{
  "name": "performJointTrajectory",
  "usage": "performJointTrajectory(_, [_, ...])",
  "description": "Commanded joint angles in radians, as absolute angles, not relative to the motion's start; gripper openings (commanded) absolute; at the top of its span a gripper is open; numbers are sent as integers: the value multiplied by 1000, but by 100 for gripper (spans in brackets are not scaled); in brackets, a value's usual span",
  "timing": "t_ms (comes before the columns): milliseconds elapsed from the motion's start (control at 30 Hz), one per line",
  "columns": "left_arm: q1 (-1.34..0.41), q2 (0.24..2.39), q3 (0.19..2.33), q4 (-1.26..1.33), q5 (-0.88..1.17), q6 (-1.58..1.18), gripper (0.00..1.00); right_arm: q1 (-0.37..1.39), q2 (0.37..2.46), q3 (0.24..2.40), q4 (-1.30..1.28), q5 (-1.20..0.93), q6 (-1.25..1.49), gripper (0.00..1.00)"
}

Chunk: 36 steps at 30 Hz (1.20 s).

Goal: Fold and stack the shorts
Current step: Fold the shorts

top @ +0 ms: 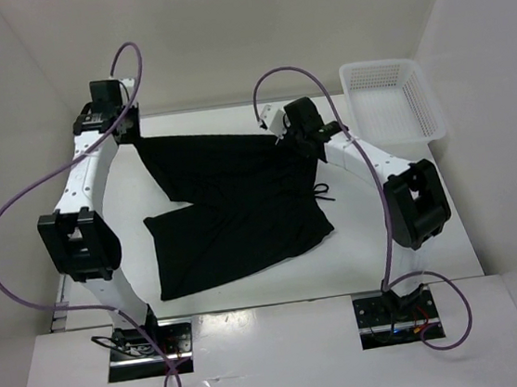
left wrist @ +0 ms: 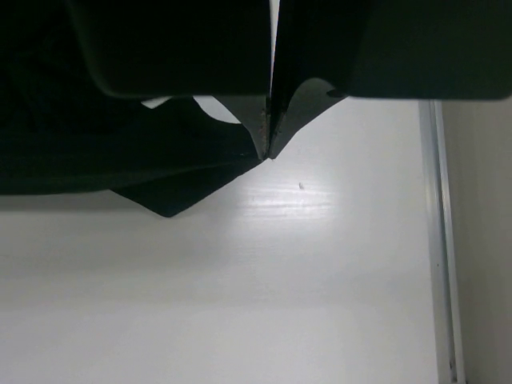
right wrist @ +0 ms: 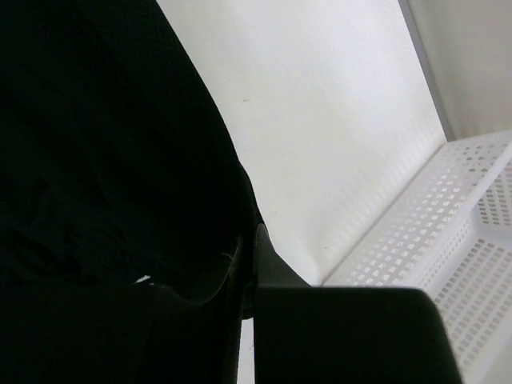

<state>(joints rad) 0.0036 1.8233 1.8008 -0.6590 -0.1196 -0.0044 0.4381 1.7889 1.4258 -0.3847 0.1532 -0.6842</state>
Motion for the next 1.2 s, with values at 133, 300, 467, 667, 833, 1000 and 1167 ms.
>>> performJointTrajectory(133, [11, 1550, 1692, -785, -117, 0, 0, 437, 1625, 1361, -428, 141, -776, 0])
performJointTrajectory(300, [57, 1466, 1632, -778, -104, 0, 0, 462, 1589, 1329, -469, 101, -788, 0])
performJointTrajectory(467, [67, 1578, 1740, -657, -95, 0, 0, 474, 1711, 1425, -347, 188, -732, 0])
performJointTrajectory(667, [67, 1778, 2055, -709, -36, 0, 0, 474, 1796, 1606, -350, 198, -661, 0])
performJointTrajectory(833, [-107, 1746, 1774, -773, 57, 0, 7, 521, 1730, 1421, -402, 150, -701, 0])
performJointTrajectory(1000, [-305, 1678, 1475, -750, 55, 0, 30, 534, 1700, 1316, -423, 138, -701, 0])
performJointTrajectory(1167, [-328, 1657, 1355, -750, -3, 0, 47, 534, 1689, 1287, -432, 126, -710, 0])
